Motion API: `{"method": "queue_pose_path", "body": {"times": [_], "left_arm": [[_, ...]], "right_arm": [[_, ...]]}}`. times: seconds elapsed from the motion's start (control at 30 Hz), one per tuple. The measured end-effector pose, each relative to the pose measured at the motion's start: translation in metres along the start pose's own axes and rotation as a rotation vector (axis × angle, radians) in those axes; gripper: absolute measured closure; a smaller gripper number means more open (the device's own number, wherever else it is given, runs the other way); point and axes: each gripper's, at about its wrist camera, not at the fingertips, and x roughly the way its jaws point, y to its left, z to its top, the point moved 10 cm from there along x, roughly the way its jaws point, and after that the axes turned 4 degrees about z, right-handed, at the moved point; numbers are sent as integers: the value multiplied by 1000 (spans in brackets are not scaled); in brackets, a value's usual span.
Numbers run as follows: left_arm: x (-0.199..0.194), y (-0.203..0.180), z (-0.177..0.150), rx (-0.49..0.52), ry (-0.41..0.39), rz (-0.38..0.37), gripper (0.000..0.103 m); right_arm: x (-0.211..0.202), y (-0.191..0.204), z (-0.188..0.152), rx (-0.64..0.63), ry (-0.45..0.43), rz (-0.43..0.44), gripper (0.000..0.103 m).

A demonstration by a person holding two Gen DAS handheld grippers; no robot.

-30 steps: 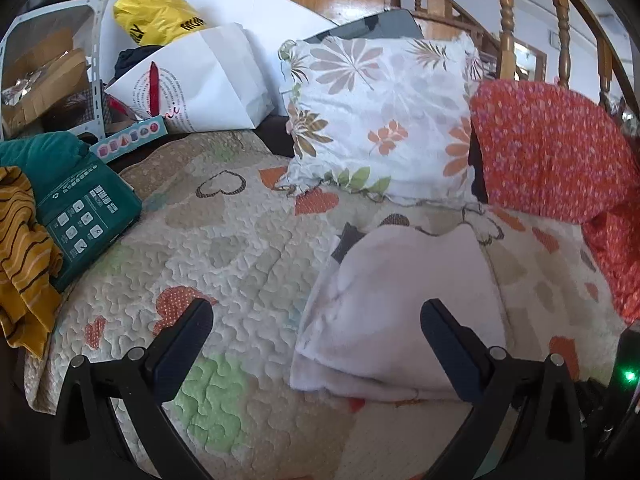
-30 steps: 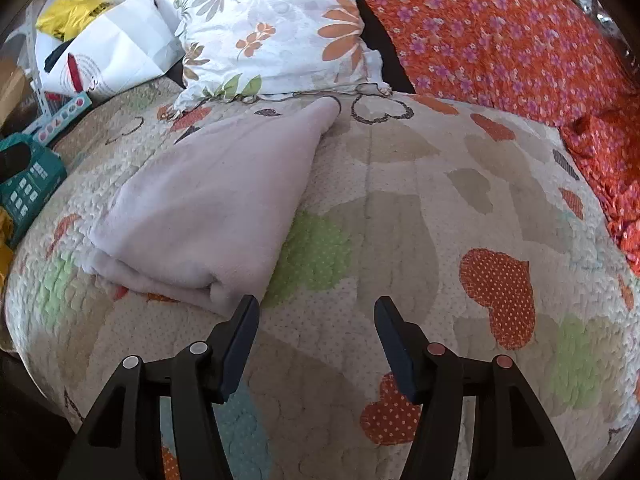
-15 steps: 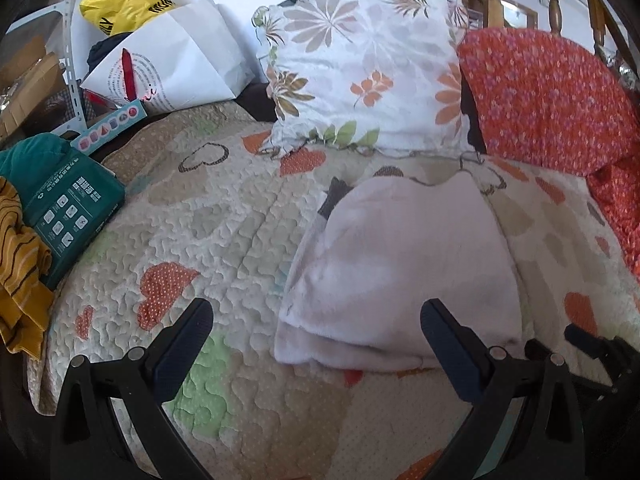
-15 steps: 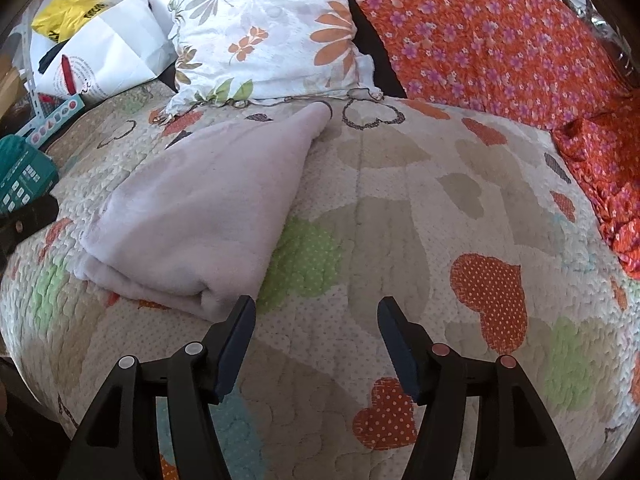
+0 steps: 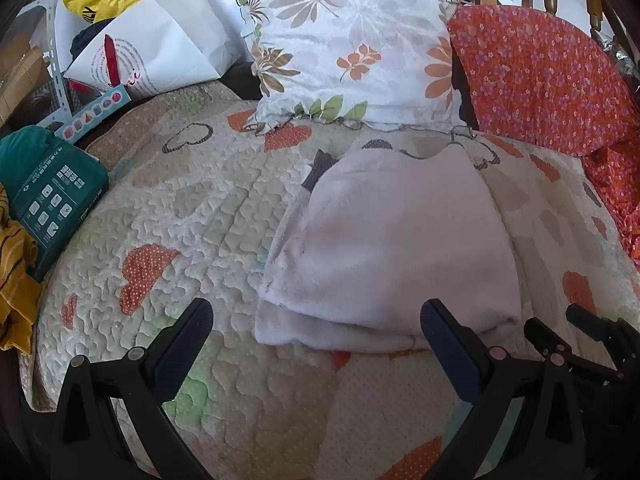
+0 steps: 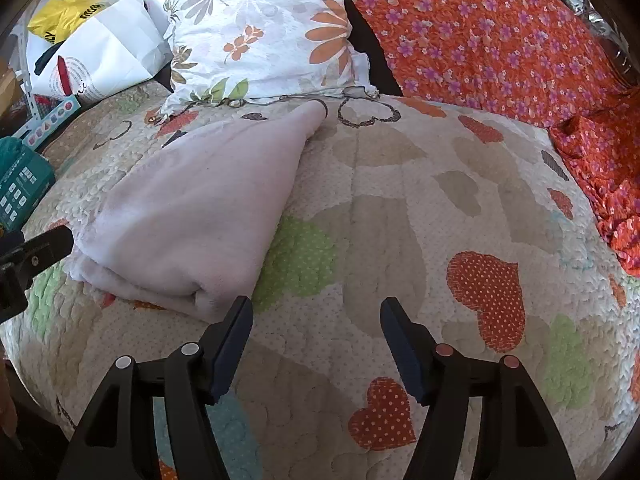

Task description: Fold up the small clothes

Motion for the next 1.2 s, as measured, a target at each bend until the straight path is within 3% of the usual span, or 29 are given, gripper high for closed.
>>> {"method": "queue_pose_path", "body": {"times": [1.2], "left_arm": [[17, -16, -22, 15, 108, -53, 0]], "right_arm": [[3, -7, 0, -3, 0, -9, 28]]}}
